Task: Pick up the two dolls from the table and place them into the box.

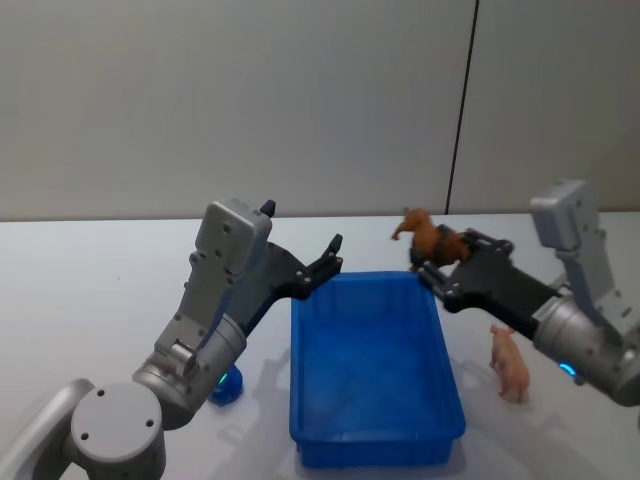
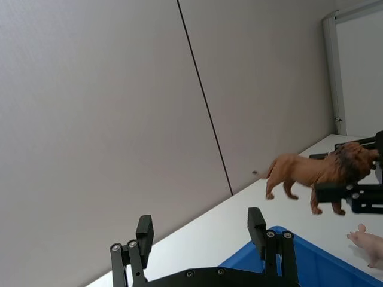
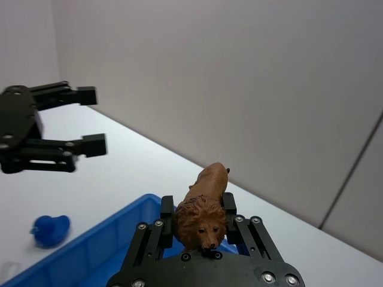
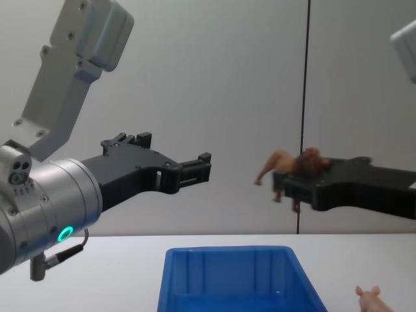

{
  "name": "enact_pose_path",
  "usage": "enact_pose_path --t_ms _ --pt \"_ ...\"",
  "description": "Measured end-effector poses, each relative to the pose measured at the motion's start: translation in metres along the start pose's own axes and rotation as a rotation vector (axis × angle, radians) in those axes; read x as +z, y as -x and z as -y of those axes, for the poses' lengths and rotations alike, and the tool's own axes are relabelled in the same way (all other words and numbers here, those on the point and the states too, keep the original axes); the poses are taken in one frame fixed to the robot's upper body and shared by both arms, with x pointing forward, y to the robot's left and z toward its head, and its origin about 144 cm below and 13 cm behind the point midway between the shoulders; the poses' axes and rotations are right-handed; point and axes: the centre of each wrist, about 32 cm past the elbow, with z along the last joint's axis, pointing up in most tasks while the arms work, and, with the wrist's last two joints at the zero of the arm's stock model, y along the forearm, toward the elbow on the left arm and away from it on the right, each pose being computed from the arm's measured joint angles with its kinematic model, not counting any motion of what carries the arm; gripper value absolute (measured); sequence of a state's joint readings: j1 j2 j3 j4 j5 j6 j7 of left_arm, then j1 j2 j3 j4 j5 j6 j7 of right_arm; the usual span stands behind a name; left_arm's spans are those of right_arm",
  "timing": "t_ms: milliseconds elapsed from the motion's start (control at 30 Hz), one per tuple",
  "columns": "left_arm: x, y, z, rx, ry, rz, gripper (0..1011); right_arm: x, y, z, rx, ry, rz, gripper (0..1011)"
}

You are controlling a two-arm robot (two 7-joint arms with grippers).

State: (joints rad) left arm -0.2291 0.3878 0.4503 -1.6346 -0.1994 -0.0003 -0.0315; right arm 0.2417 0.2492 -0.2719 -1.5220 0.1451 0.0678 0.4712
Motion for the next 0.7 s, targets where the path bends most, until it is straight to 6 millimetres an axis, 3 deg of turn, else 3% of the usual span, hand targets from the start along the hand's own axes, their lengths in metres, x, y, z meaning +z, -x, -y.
enact_pose_path --t_ms 200,500,700 --pt "0.0 0.0 0.0 0.0 0.0 0.0 1003 0.002 0.003 -0.011 0.081 0.013 -0.04 518" --pt "0.0 0.0 0.0 0.0 0.0 0.0 1003 0.004 0.007 -0.021 0.15 0.024 -0.073 829" --pt "0.0 0.0 0.0 0.0 0.0 0.0 1003 0.004 0.007 -0.023 0.169 0.025 -0.08 963"
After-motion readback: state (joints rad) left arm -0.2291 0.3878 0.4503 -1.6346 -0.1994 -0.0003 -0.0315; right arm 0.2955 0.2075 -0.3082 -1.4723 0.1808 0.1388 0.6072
